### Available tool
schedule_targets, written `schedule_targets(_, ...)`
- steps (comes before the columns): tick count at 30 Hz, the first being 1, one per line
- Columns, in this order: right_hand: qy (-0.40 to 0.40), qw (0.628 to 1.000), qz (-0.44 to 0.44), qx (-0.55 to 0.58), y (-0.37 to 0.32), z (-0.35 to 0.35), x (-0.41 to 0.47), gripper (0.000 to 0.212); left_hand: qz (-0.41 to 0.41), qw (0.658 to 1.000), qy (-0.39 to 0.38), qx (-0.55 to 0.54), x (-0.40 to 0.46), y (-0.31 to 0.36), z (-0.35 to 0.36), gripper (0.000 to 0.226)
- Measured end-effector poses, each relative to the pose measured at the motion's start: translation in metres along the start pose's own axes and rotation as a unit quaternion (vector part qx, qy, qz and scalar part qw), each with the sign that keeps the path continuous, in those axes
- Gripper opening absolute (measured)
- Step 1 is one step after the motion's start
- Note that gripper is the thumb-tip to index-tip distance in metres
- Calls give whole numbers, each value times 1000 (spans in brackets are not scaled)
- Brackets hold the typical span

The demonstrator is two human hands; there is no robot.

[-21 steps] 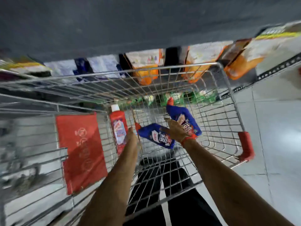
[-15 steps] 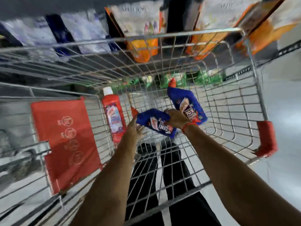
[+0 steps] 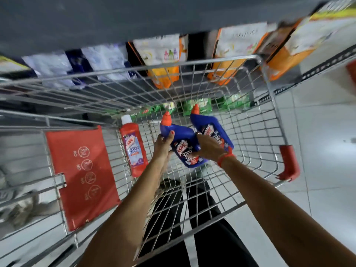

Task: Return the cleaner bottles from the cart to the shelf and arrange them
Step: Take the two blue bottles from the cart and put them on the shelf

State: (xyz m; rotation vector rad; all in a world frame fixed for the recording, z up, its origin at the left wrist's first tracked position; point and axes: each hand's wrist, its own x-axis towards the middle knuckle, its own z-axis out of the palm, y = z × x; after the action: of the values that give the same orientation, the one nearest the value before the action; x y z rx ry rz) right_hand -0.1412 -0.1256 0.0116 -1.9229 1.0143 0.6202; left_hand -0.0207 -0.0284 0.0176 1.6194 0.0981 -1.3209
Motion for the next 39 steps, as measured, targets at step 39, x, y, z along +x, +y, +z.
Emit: schedule_targets(39,536,669,-201,474,-45,-225,-117,44,599,792,107,50,-98,238,191,29)
